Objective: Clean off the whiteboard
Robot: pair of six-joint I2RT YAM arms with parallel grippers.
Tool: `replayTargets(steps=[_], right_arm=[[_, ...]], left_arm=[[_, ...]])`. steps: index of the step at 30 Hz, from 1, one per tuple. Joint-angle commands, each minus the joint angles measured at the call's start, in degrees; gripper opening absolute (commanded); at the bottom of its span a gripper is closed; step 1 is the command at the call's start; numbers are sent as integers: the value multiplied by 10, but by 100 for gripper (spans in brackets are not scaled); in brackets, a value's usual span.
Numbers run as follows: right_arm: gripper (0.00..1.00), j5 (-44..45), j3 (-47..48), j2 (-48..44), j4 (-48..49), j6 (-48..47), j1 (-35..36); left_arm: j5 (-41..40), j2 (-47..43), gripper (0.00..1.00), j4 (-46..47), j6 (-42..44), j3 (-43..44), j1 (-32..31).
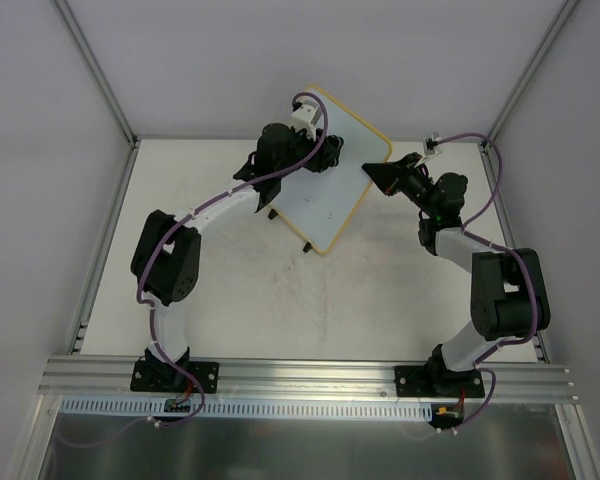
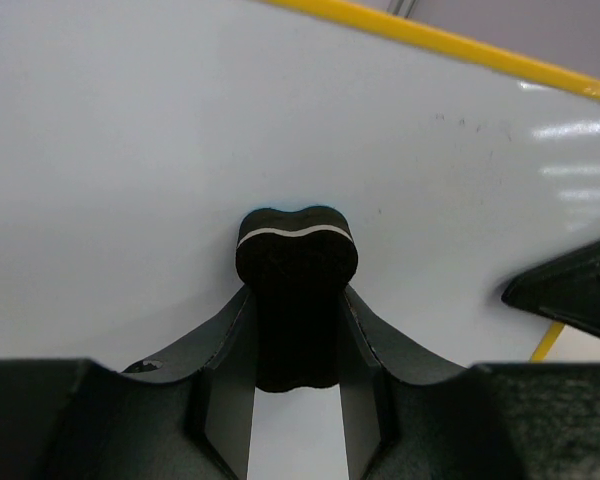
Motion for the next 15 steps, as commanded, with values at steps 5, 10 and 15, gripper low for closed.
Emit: replayTargets(steps=[5, 10, 15], right_arm=[[0, -143, 2, -1, 13, -4, 38], [0, -143, 2, -3, 13, -3, 39], [0, -143, 0, -6, 13, -3, 38]], left_arm=[[-4, -53, 0, 81, -16, -198, -51], [-31, -65, 0, 141, -28, -294, -63], [-94, -55, 0, 180, -18, -364, -73]])
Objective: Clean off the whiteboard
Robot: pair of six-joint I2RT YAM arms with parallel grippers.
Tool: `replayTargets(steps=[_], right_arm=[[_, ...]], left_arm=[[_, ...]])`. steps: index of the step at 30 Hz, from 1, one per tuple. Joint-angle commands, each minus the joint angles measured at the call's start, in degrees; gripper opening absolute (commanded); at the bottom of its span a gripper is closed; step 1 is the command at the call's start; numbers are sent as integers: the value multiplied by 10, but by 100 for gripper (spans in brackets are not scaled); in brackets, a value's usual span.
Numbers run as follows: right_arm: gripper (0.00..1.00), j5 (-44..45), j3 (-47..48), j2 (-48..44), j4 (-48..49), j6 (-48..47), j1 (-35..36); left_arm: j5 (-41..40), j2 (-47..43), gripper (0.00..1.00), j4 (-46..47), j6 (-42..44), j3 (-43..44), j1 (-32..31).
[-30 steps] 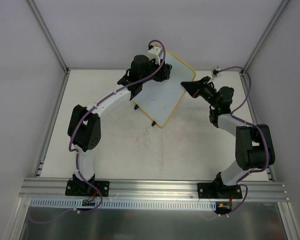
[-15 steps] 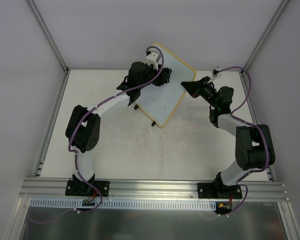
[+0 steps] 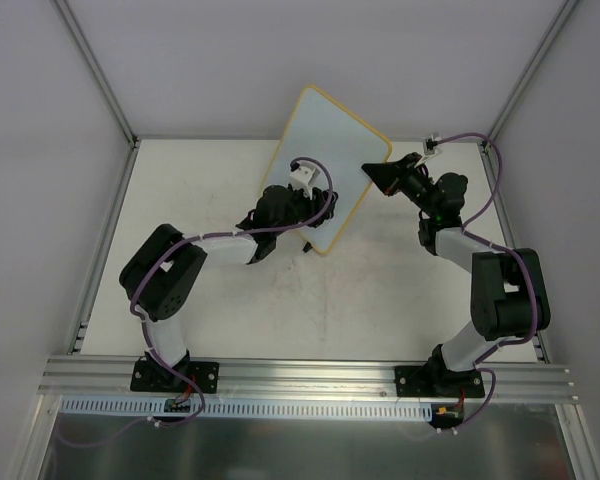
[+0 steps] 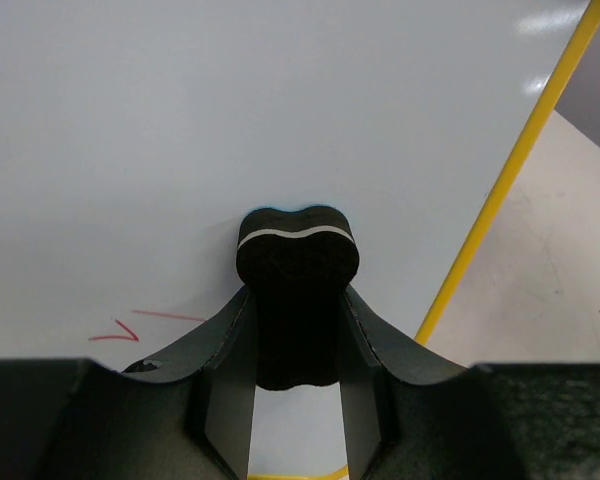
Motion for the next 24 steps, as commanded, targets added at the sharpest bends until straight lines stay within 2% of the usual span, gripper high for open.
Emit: replayTargets(steps=[1, 7, 12, 17, 24], right_arm=[[0, -138, 0, -6, 10, -3, 38], [0, -137, 0, -8, 10, -3, 37], [0, -139, 0, -7, 10, -1, 37], [0, -138, 0, -7, 11, -1, 37], [0, -139, 0, -8, 12, 1, 37]], left_arm=[[-50, 23, 0, -24, -7, -49, -14], [-96, 50, 0, -29, -18, -62, -14], [-124, 66, 0, -75, -45, -41, -14], [-218, 54, 0, -136, -85, -45, -13], [-265, 27, 0, -167, -128, -59, 10]])
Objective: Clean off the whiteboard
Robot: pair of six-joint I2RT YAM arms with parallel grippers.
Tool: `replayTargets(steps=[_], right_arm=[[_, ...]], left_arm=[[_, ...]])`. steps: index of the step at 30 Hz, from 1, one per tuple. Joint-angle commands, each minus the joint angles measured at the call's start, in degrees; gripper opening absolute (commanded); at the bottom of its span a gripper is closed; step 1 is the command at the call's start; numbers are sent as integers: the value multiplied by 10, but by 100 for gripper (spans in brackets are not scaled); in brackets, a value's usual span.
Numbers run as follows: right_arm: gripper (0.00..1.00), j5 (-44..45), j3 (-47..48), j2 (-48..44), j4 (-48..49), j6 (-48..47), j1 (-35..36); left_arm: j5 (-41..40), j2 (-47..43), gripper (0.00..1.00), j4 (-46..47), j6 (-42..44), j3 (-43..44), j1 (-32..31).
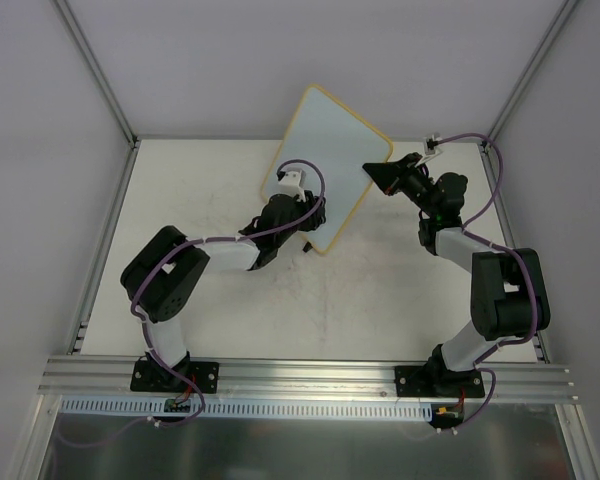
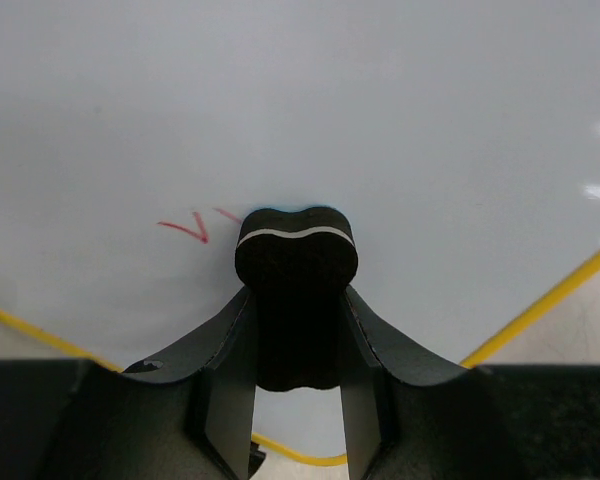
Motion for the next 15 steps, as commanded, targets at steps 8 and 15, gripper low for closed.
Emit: replayTargets(steps=[8, 15], right_arm=[[0, -152, 0, -7, 20, 0, 38], [0, -152, -1, -9, 20, 0, 38]], left_arm=[[-118, 0, 0, -176, -27, -23, 50], [-57, -42, 0, -136, -26, -30, 53]])
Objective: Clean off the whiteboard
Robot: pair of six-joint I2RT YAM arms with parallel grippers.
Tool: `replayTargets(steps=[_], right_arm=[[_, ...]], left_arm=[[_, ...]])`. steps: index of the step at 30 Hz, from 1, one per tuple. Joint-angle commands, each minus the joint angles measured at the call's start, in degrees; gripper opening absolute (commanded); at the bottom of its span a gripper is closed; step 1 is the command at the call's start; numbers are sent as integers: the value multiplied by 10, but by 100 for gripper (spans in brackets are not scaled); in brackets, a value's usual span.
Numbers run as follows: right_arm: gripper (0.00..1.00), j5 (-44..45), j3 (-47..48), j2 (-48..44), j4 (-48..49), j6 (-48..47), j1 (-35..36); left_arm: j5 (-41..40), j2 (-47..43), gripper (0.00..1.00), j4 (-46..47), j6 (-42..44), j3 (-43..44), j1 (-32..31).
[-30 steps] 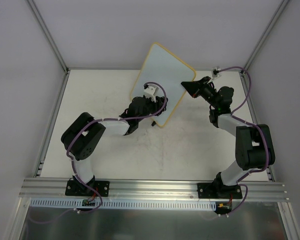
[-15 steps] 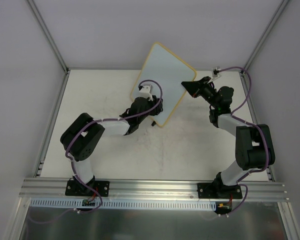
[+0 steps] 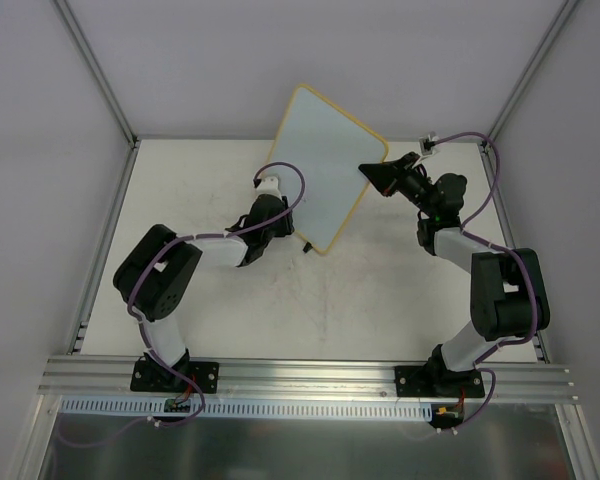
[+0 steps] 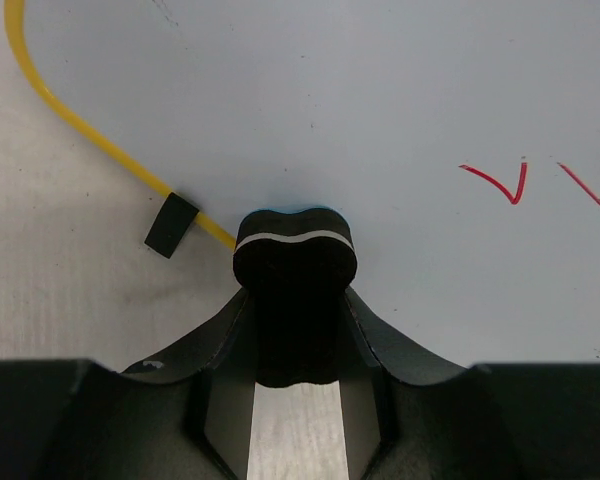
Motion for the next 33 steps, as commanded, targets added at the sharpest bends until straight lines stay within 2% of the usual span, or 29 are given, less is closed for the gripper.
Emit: replayTargets(steps=[1, 5, 7, 9, 15, 20, 26, 33], right_arm=[[0, -123, 0, -7, -5, 6, 31], [0, -124, -1, -9, -5, 6, 31], [0, -124, 0, -10, -5, 7, 31], [0, -124, -1, -10, -5, 6, 31], [0, -125, 2, -7, -4, 9, 30], [0, -124, 1, -8, -4, 9, 31], [0, -124, 2, -6, -5, 8, 30], [0, -125, 3, -3, -4, 10, 31]], left_arm=[[13, -28, 0, -11, 2, 5, 1], [80, -23, 0, -6, -8, 32, 29], [151, -23, 0, 22, -37, 25, 61], [186, -29, 0, 57, -52, 14, 81], [198, -32, 0, 94, -36, 18, 83], [239, 14, 0, 93, -46, 83, 82], [290, 52, 0, 122, -62, 117, 79], [285, 57, 0, 113, -43, 125, 35]])
